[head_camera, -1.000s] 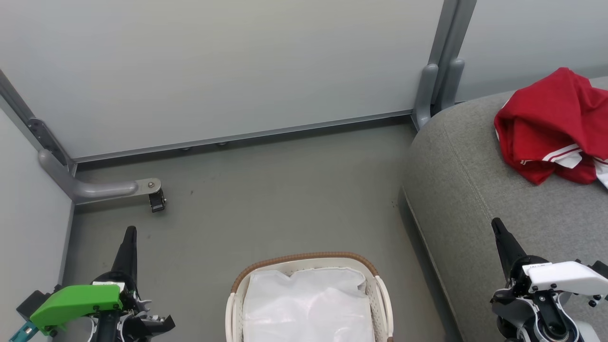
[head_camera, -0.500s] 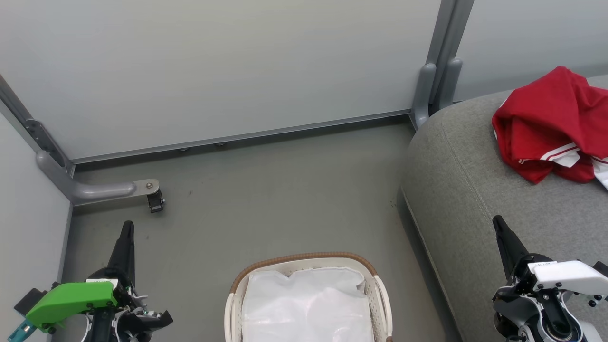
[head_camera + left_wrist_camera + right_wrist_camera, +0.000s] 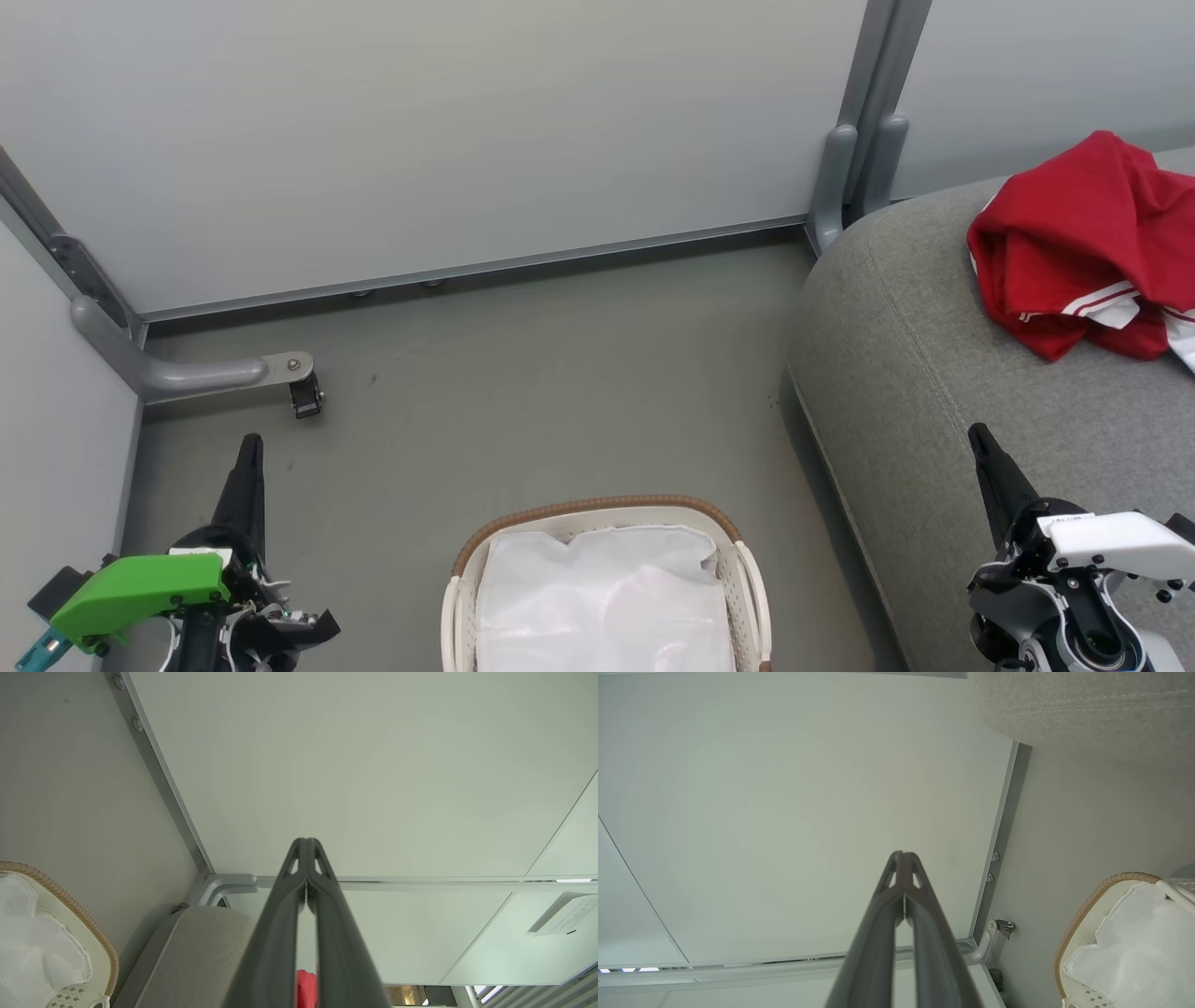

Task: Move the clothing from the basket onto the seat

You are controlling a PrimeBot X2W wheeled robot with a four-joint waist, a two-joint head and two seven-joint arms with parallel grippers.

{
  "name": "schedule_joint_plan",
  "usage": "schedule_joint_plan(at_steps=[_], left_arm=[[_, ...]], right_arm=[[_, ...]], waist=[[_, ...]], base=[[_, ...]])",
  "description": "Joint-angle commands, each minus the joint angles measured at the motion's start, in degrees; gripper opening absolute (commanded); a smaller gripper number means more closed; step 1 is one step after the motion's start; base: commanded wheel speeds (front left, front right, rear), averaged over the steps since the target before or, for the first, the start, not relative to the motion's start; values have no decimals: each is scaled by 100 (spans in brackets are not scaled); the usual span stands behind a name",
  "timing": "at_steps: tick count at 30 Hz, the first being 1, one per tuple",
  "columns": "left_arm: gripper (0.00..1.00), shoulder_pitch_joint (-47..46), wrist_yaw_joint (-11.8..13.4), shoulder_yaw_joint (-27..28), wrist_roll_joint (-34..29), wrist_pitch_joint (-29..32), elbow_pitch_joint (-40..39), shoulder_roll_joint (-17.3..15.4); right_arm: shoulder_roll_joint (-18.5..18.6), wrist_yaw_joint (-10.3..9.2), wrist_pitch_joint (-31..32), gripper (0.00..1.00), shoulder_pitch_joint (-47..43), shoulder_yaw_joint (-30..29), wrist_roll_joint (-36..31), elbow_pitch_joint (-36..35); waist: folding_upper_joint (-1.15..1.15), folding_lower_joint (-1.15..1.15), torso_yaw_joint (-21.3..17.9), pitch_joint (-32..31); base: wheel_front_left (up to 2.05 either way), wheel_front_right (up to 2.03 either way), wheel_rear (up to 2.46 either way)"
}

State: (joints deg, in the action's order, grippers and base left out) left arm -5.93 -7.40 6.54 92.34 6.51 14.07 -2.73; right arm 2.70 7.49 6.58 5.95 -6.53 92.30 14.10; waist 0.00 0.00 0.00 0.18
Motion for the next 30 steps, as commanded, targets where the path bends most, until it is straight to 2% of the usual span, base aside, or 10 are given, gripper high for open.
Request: schedule_joint_plan(at_steps=[1,30], left_arm=[[0,-61,-25,13,16,24,-11,-27],[0,-60,-25,13,16,24,-12,-27]], right_arm=[[34,0,13,0,49,-12,21,-22],[33,0,12,0,48,-11,22,-22]], waist=[[0,0,0,0],[0,0,0,0]], base=[[0,0,0],[0,0,0]])
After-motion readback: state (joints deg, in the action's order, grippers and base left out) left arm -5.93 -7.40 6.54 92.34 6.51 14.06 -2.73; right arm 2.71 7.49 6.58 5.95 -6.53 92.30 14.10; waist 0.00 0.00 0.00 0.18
